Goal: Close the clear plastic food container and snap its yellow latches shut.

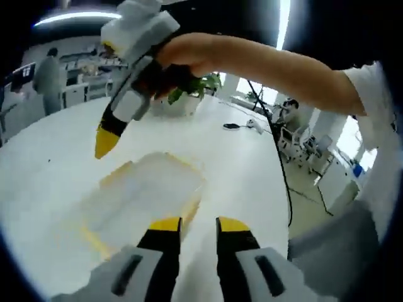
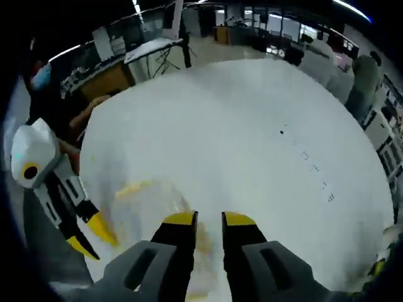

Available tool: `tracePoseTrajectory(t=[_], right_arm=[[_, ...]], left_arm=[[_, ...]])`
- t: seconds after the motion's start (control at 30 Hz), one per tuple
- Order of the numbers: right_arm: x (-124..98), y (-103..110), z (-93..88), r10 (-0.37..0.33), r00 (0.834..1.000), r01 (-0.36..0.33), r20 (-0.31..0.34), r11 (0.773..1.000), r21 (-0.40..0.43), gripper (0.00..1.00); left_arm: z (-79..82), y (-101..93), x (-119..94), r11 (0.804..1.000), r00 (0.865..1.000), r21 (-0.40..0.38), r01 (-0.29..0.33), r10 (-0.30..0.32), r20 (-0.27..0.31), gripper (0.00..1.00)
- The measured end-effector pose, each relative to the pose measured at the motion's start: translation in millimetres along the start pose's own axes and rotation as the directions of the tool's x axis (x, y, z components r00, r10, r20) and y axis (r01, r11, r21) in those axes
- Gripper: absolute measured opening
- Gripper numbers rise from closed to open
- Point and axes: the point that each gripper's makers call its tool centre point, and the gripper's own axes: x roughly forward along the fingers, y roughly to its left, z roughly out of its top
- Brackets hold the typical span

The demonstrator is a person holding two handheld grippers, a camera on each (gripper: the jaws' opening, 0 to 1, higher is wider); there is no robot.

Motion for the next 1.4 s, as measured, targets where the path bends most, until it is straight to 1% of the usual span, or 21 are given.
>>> tracePoseTrajectory(t=[0.03,0.1,0.13,0.2,0.27,0.33,0.4,0.43,0.47,0.6,0.67,0.73,0.77,0.8,0.83,0.9,0.93,1.03,1.17,1.27,1.4], right_arm=[[-1,6,-4.8,0.019,0.999,-0.021,-0.04,0.999,-0.041,0.29],[0,22,-13.0,0.071,0.991,-0.086,-0.111,0.987,-0.136,0.4],[2,29,-16.3,0.095,0.985,-0.117,-0.142,0.98,-0.16,0.41],[6,31,-19.4,0.096,0.978,-0.133,-0.187,0.972,-0.195,0.41],[10,27,-21.6,0.08,0.97,-0.134,-0.229,0.964,-0.228,0.38],[15,25,-20.7,0.07,0.966,-0.127,-0.247,0.966,-0.224,0.38],[19,25,-21.4,0.093,0.956,-0.159,-0.278,0.961,-0.225,0.37],[21,30,-23.2,0.12,0.946,-0.193,-0.3,0.955,-0.226,0.38],[22,31,-23.6,0.126,0.943,-0.201,-0.309,0.953,-0.227,0.4],[25,29,-21.7,0.119,0.934,-0.21,-0.336,0.945,-0.25,0.41],[25,28,-22.9,0.124,0.929,-0.217,-0.35,0.946,-0.241,0.41],[24,37,-26.1,0.169,0.91,-0.265,-0.38,0.94,-0.216,0.37],[26,33,-23.6,0.151,0.914,-0.251,-0.376,0.939,-0.233,0.37],[26,34,-23.5,0.147,0.911,-0.25,-0.386,0.94,-0.233,0.37],[28,33,-23.6,0.144,0.907,-0.253,-0.396,0.938,-0.237,0.37],[29,32,-24.0,0.147,0.898,-0.258,-0.415,0.939,-0.226,0.37],[29,32,-24.5,0.149,0.892,-0.263,-0.427,0.939,-0.221,0.37],[30,32,-25.2,0.154,0.876,-0.274,-0.457,0.939,-0.21,0.38],[30,33,-26.7,0.169,0.859,-0.294,-0.483,0.936,-0.194,0.37],[30,34,-28.1,0.177,0.855,-0.299,-0.487,0.936,-0.184,0.37],[29,35,-28.8,0.178,0.859,-0.294,-0.481,0.939,-0.177,0.36]], left_arm=[[-1.0,4.1,0,0.994,0.999,0.101,-0.034,0.037,-0.022,0.3],[-1.5,7.5,2,0.972,0.996,0.226,-0.067,0.08,-0.048,0.29],[-2.8,6.0,5,0.946,0.993,0.318,-0.067,0.094,-0.072,0.29],[-5.8,8.6,10,0.896,0.982,0.435,-0.091,0.153,-0.11,0.28],[-7.5,6.8,16,0.857,0.974,0.51,-0.076,0.173,-0.145,0.28],[-4.5,4.5,21,0.86,0.972,0.505,-0.074,0.175,-0.157,0.28],[-2.0,7.4,22,0.847,0.966,0.524,-0.09,0.203,-0.163,0.28],[2.7,11.1,22,0.805,0.962,0.585,-0.099,0.228,-0.15,0.27],[4.5,13.1,22,0.777,0.957,0.62,-0.106,0.249,-0.148,0.28],[-0.9,8.3,28,0.79,0.958,0.608,-0.076,0.227,-0.175,0.27],[-6.7,10.1,30,0.805,0.954,0.589,-0.066,0.224,-0.2,0.27],[-15.0,14.3,32,0.816,0.944,0.575,-0.056,0.231,-0.237,0.28],[-15.4,14.4,34,0.826,0.946,0.56,-0.055,0.222,-0.235,0.3],[-18.6,17.2,34,0.824,0.938,0.564,-0.052,0.234,-0.256,0.3],[-17.5,14.4,36,0.803,0.942,0.595,-0.037,0.228,-0.248,0.3],[-18.7,14.8,35,0.778,0.934,0.627,-0.029,0.245,-0.261,0.3],[-19.1,13.9,36,0.774,0.932,0.633,-0.032,0.252,-0.261,0.3],[-18.6,15.0,36,0.78,0.931,0.625,-0.041,0.258,-0.26,0.29],[-20.0,15.2,36,0.77,0.933,0.636,-0.049,0.262,-0.246,0.28],[-19.4,15.5,35,0.766,0.933,0.641,-0.053,0.266,-0.241,0.27],[-20.3,14.9,36,0.748,0.925,0.661,-0.058,0.289,-0.247,0.26]])
